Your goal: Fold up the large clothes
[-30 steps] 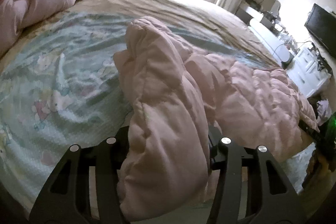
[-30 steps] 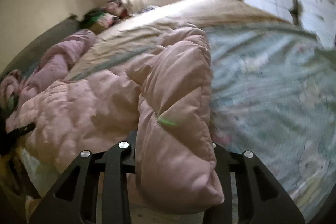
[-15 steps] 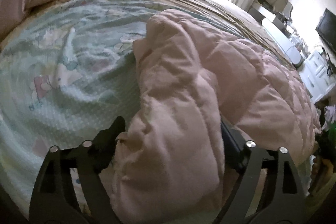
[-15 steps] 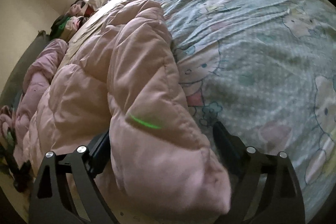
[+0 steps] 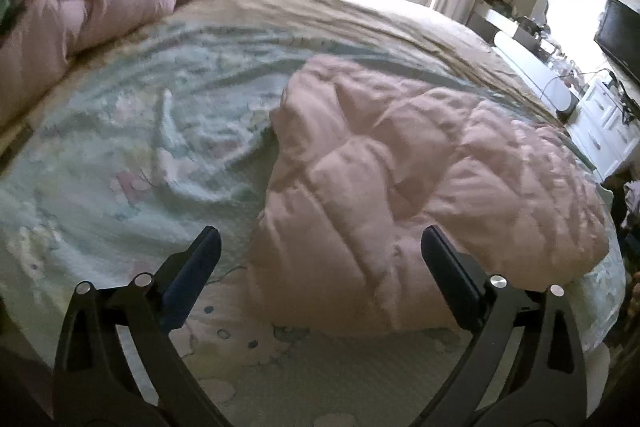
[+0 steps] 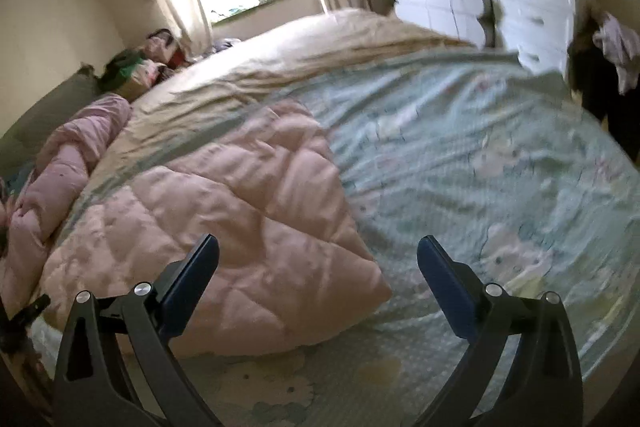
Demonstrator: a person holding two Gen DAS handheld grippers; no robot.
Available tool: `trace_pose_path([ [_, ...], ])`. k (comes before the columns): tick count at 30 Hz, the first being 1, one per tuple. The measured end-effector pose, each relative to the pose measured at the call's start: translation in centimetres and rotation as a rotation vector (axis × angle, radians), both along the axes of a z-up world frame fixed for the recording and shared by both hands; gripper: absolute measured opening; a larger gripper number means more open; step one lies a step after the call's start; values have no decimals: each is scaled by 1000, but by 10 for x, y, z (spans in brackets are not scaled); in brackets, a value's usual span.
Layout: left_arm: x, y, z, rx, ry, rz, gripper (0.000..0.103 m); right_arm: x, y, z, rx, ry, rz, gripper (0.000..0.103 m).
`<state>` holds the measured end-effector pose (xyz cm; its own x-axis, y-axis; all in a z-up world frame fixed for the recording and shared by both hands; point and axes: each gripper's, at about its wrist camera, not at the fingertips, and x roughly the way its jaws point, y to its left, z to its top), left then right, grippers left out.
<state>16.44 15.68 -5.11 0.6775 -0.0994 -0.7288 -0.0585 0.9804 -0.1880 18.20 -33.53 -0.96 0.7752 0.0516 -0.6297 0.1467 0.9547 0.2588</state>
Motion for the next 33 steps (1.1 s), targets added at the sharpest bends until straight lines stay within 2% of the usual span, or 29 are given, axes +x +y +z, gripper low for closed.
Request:
trace_pose_path([
  [6,-26,-23,61,50,-112,-32,94,-28,32,45,-38,-99,71,99],
  [12,-54,-51,94,70,-182,-59,94,-62,64,74,-92,-153,153,99],
  [15,-68,-64,101,78,-205,-72,94,-77,77,83,-135,-184,175,99],
  [24,-109,-93,102,93,-251,-115,94,-112,103,84,-168,-211,210,99],
  [27,-118,-95,95,100,-235,-107,94,-122,106,78,-168,-210,206,99],
  [33,-134,-105,77,89,-210,-101,94,-139,114,48,-173,-166,201,99],
])
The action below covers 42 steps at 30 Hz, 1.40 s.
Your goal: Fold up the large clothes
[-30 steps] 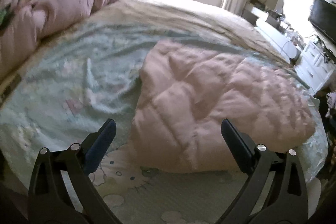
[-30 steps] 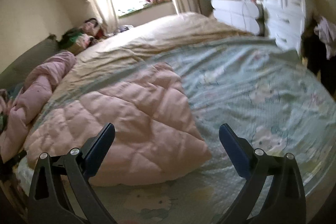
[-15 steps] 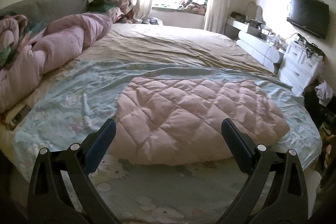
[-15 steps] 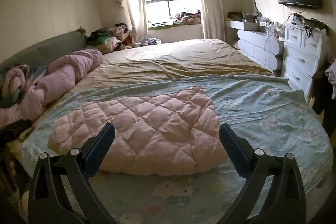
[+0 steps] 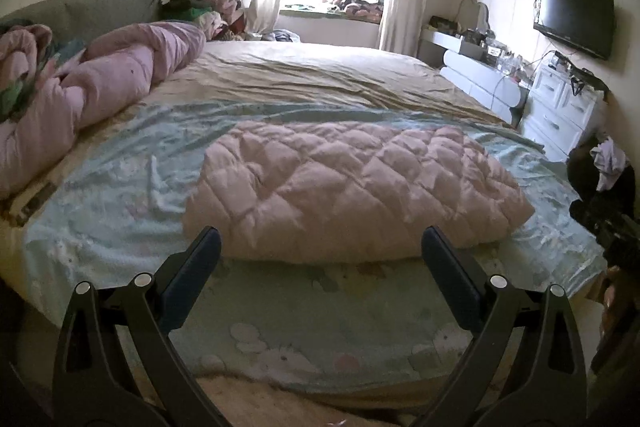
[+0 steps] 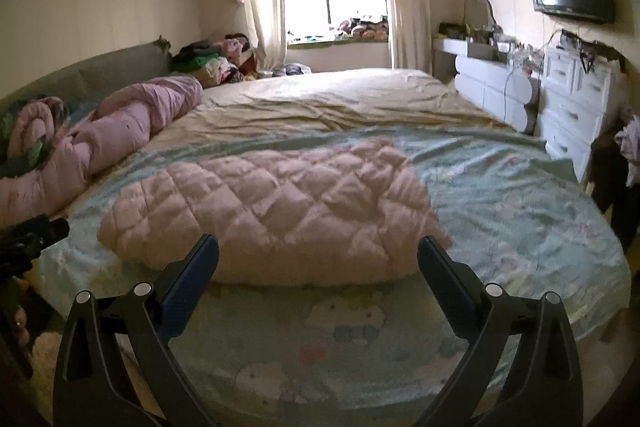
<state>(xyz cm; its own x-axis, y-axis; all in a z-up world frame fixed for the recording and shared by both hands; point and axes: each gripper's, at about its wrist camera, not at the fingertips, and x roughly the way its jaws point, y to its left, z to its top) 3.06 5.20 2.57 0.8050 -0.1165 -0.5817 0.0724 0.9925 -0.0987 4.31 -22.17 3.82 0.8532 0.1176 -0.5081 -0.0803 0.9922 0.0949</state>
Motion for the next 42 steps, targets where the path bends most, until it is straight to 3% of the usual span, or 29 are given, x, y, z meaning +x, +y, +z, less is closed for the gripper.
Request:
trace_pose_path([
  [9,-8,-10,-17,23,53,5,94,-5,9,-21,44,82,49,99],
  [42,-14,-14,-12,21,38,14,94,-13,18,-18,59,79,88,99],
])
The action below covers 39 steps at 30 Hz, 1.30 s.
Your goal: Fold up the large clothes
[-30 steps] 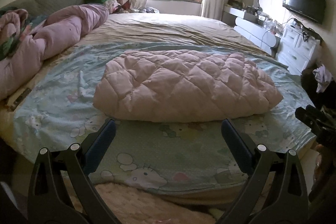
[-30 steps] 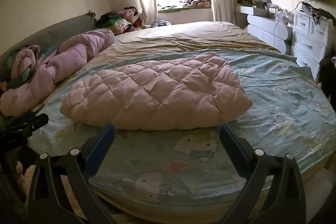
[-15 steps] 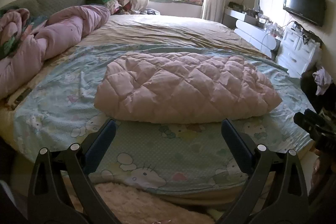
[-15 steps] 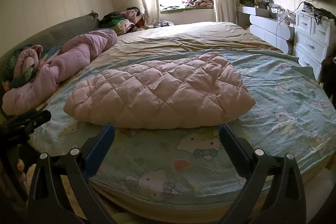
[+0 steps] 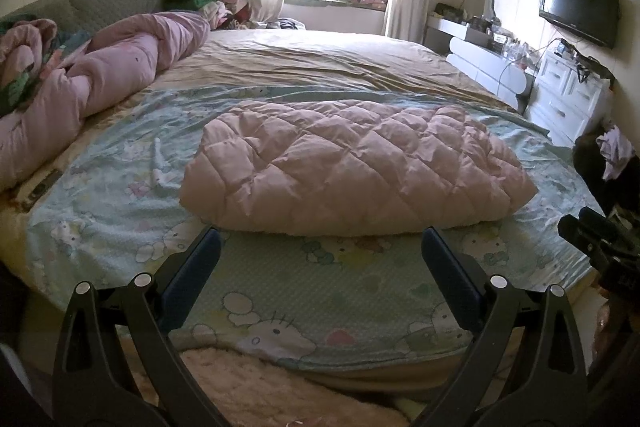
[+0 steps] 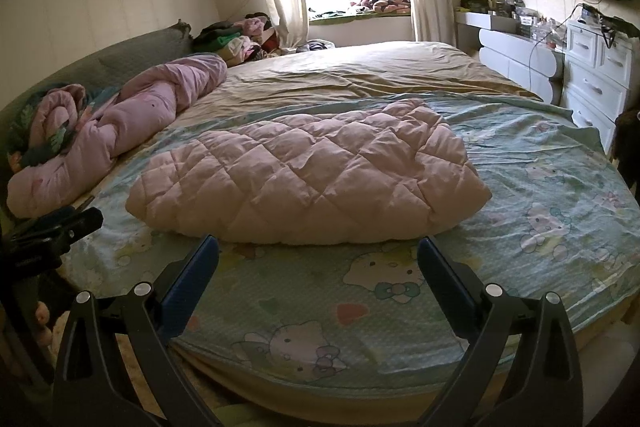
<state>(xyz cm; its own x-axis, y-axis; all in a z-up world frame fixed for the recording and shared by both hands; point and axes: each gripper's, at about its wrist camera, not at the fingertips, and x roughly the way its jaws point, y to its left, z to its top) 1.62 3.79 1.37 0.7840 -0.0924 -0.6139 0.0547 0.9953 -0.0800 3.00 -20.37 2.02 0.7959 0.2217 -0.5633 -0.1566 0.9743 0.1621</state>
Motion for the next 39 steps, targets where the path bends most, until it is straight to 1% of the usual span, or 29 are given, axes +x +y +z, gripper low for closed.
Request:
trace_pose_path([
  [39,0,3,0,-3,0,4,94,1,4,1,-1,1,2,99],
])
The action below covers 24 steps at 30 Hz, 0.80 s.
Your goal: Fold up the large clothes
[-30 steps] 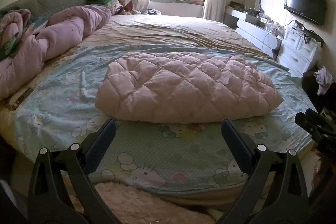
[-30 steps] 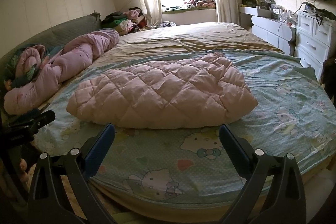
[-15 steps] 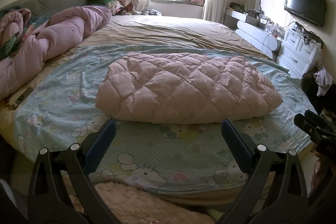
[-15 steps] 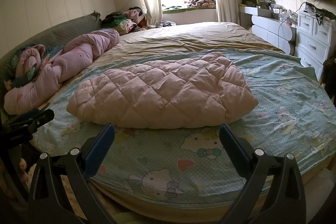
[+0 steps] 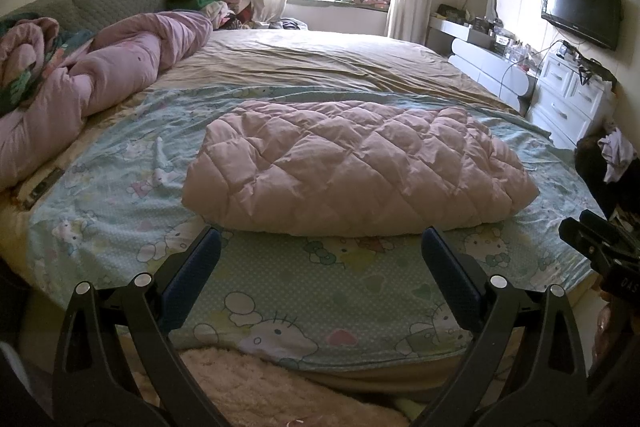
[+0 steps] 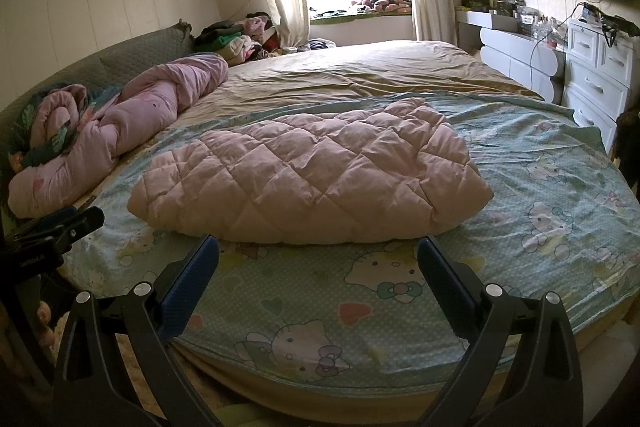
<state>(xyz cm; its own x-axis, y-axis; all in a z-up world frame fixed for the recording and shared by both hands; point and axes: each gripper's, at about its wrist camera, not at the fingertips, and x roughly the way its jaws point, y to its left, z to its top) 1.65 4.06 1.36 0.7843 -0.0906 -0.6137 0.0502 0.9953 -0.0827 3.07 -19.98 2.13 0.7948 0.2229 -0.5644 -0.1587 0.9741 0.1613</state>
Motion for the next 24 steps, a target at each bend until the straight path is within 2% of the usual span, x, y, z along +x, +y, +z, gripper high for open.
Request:
trace_pose_path([
  [9,0,1,0,-3,-1,-2,94,0,-1,0,2,1,-2,99],
  [18,7,4,-5,-9,34,-3,94,2,1,-5,-7,16,-7,99],
  [24,15,19,-21,-9,82,63,94,3,-3,-24,-9,65,-28,99],
])
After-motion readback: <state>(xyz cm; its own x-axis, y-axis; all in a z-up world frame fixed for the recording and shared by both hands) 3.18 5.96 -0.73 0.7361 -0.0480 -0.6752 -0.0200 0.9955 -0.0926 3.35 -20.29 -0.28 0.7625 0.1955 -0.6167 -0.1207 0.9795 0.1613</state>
